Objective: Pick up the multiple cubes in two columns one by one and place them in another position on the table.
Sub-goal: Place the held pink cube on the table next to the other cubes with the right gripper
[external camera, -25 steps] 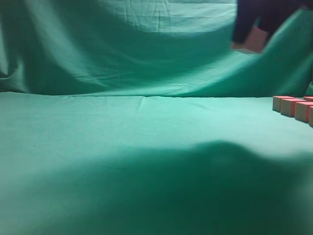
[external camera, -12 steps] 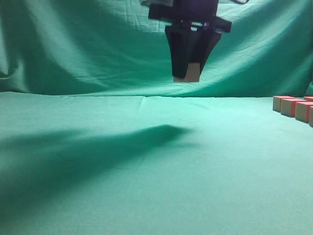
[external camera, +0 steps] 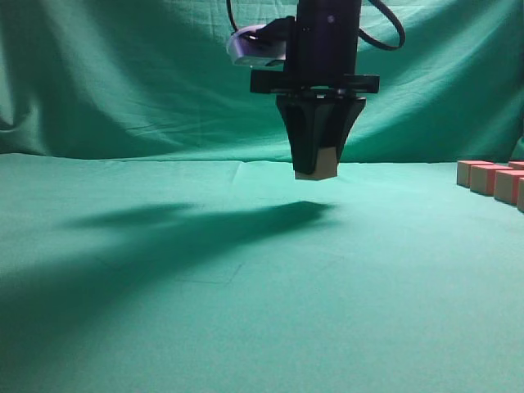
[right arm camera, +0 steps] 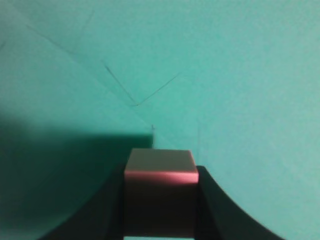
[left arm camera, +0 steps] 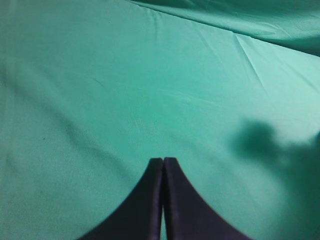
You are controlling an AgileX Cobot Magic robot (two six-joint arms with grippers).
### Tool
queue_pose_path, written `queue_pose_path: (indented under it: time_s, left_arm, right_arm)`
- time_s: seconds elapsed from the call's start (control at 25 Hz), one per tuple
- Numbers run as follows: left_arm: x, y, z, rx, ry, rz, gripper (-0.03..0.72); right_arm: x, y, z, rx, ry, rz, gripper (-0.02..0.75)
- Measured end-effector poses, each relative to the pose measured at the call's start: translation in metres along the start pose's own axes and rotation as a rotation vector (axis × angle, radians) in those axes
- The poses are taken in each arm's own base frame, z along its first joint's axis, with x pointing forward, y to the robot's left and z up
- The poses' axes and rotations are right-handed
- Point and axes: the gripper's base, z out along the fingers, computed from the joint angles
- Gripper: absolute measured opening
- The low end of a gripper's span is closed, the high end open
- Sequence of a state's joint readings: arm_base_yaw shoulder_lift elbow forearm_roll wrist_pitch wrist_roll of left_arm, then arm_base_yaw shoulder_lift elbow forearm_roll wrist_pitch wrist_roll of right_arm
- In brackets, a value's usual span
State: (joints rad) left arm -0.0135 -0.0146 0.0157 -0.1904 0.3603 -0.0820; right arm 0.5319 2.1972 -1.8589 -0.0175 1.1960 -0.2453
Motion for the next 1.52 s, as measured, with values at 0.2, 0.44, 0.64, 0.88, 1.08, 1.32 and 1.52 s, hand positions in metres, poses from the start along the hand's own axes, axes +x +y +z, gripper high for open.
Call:
queue_pose_path:
  time_s: [0.2,0.44,0.64,0.88,1.08,1.32,1.52]
  left_arm:
    - [0.0,0.0,0.0,0.0,0.0,0.0,0.0]
    - [0.0,0.0,0.0,0.0,0.0,0.0,0.0]
    - [0.0,0.0,0.0,0.0,0.0,0.0,0.0]
    - [0.0,0.0,0.0,0.0,0.0,0.0,0.0]
    - [0.0,0.0,0.0,0.0,0.0,0.0,0.0]
    - [0.0,0.0,0.0,0.0,0.0,0.0,0.0]
    - [0.0,0.0,0.0,0.0,0.0,0.0,0.0]
  right_arm:
    - [-0.001,-0.002,0.011,0.018,0.013,-0.009,0.258]
    - [-0.001,-0.003,0.02,0.019,0.034,0.014,0.258]
    - [-0.002,-0.003,0.025,0.019,0.037,0.036,0.258]
    - [-0.002,-0.003,0.026,0.019,0.039,0.066,0.258]
    - [0.0,-0.002,0.033,0.014,0.075,0.09,0.531]
    - [-0.002,-0.003,0.027,0.018,0.076,0.117,0.644]
    - [-0.012,-0.006,-0.002,0.037,-0.013,0.13,0.644]
